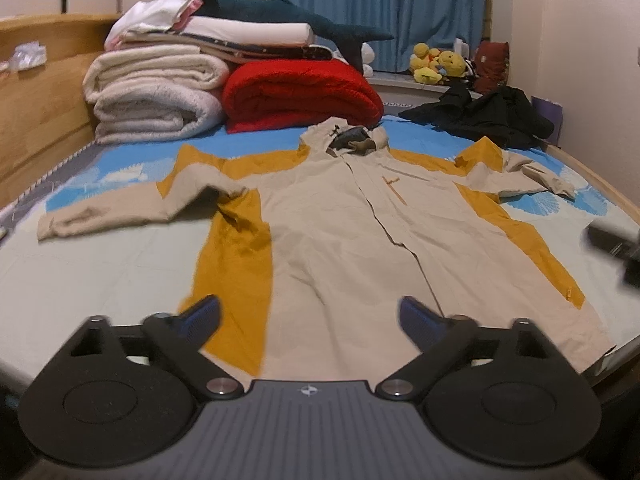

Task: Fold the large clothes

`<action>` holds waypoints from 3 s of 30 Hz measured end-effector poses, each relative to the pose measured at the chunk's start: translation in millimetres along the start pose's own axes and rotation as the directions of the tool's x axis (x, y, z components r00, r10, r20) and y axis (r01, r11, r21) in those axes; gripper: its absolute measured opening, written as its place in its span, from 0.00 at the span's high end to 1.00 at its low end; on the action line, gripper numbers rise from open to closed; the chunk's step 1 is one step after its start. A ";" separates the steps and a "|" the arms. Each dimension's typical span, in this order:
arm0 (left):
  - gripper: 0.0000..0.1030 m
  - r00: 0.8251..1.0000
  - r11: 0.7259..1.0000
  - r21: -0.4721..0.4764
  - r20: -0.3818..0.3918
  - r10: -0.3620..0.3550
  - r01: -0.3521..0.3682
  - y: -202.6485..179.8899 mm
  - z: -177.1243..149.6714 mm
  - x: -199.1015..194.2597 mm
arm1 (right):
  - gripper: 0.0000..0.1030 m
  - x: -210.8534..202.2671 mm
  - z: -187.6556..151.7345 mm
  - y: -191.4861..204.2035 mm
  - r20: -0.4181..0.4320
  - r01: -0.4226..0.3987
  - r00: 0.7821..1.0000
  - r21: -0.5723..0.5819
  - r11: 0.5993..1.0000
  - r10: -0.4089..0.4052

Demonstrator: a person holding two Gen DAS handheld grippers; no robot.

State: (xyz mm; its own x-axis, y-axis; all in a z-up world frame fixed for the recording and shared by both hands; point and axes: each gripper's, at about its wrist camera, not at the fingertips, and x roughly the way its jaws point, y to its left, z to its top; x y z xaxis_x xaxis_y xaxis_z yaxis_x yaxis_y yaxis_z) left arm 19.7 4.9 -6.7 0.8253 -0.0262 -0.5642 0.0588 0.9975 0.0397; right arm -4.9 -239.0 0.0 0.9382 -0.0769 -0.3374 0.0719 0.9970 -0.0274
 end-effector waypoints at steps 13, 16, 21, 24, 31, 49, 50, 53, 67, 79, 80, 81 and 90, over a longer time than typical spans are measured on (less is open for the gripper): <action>0.63 0.959 0.989 -0.135 -0.282 0.015 -0.055 125.6 9.1 111.2 | 0.18 79.6 17.3 -121.1 -0.093 0.105 0.991 0.111 0.988 -0.095; 0.62 0.909 0.985 -0.144 -0.416 0.025 -0.093 132.4 -4.8 137.6 | 0.24 110.9 -6.9 -133.5 -0.272 0.145 0.958 0.179 0.973 -0.093; 0.58 0.852 0.974 -0.182 -0.524 0.021 -0.136 137.9 -22.6 163.8 | 0.27 142.5 -39.1 -150.7 -0.447 0.229 0.890 0.262 0.938 -0.092; 0.58 0.837 0.971 -0.191 -0.547 0.018 -0.146 141.3 -25.3 171.2 | 0.27 158.8 -55.2 -159.6 -0.542 0.257 0.837 0.275 0.927 -0.072; 0.99 0.895 0.971 -0.222 -0.445 -0.022 -0.087 140.6 -15.2 144.1 | 0.81 167.9 -70.8 -158.8 -0.647 0.278 0.761 0.261 0.924 -0.047; 0.75 0.911 0.983 -0.174 -0.411 -0.014 -0.063 118.9 -6.5 123.7 | 0.96 128.5 -44.5 -154.8 -0.523 0.292 0.841 0.228 0.929 -0.136; 0.74 0.894 0.981 -0.185 -0.446 -0.035 -0.053 117.2 -11.2 130.4 | 0.95 131.4 -45.3 -152.3 -0.519 0.274 0.847 0.233 0.933 -0.119; 0.73 0.816 0.978 -0.196 -0.575 -0.054 -0.074 114.1 -30.5 149.7 | 0.73 147.9 -58.8 -150.6 -0.576 0.218 0.817 0.270 0.938 -0.024; 0.49 0.937 0.980 -0.194 -0.350 -0.019 -0.052 96.1 2.3 134.0 | 0.70 143.1 -43.1 -126.3 -0.512 0.203 0.855 0.181 0.962 -0.084; 0.35 0.995 0.985 -0.152 0.042 0.094 -0.087 68.5 78.4 97.3 | 0.70 114.4 14.4 -103.2 -0.152 0.121 0.984 0.176 0.977 -0.095; 0.35 0.992 0.985 -0.136 0.065 0.112 -0.102 70.3 87.2 94.5 | 0.70 114.4 15.7 -102.2 -0.146 0.119 0.985 0.186 0.975 -0.092; 0.35 0.987 0.985 -0.121 0.093 0.132 -0.120 73.4 96.9 96.5 | 0.70 115.0 17.0 -102.1 -0.141 0.118 0.986 0.192 0.974 -0.092; 0.35 0.957 0.971 -0.134 0.189 0.221 -0.198 129.3 196.6 150.7 | 0.70 112.5 31.5 -76.4 -0.075 0.085 0.995 0.196 0.977 -0.072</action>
State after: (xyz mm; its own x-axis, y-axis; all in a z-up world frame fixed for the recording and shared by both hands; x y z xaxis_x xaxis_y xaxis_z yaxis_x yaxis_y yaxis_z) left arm 262.1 117.0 75.5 0.9087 0.1831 -0.3751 -0.1817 0.9826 0.0395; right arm 105.9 -323.9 -6.1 0.9026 -0.1479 -0.4042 0.2165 0.9677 0.1293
